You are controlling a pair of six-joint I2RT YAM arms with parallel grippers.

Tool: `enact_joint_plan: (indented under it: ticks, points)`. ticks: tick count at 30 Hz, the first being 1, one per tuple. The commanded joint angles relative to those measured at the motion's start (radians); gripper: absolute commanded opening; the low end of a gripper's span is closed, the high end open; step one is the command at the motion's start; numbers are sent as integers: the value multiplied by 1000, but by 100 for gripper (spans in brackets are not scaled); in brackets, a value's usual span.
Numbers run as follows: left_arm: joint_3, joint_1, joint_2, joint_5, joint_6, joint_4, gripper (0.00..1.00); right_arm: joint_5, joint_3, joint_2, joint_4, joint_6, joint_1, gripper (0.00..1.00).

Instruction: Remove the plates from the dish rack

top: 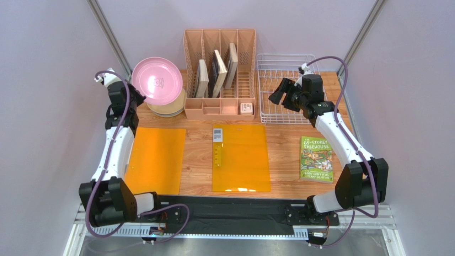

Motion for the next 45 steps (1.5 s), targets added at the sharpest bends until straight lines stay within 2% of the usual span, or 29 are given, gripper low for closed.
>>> enact_joint_plan:
  ticks: [1, 21, 35, 38, 40, 43, 44, 45]
  points:
    - [-7, 43, 70, -13, -35, 104, 0, 43, 19, -16, 10, -33, -9, 76]
    - [134, 54, 512, 5, -100, 283, 0, 50, 79, 66, -10, -46, -12, 77]
    - [177, 24, 641, 34, -103, 258, 0, 43, 119, 134, -16, -50, -14, 78]
    - [154, 1, 635, 2, -103, 245, 11, 44, 117, 134, -17, -53, -12, 78]
    - [163, -9, 641, 11, -95, 239, 12, 50, 111, 129, -17, -55, -12, 78]
    - [166, -15, 640, 14, -82, 225, 19, 47, 108, 129, -16, -58, -12, 78]
    - [169, -16, 640, 28, -80, 222, 34, 44, 105, 128, -17, -56, -12, 78]
    - [172, -16, 640, 31, -80, 207, 40, 43, 104, 128, -17, -56, -12, 78]
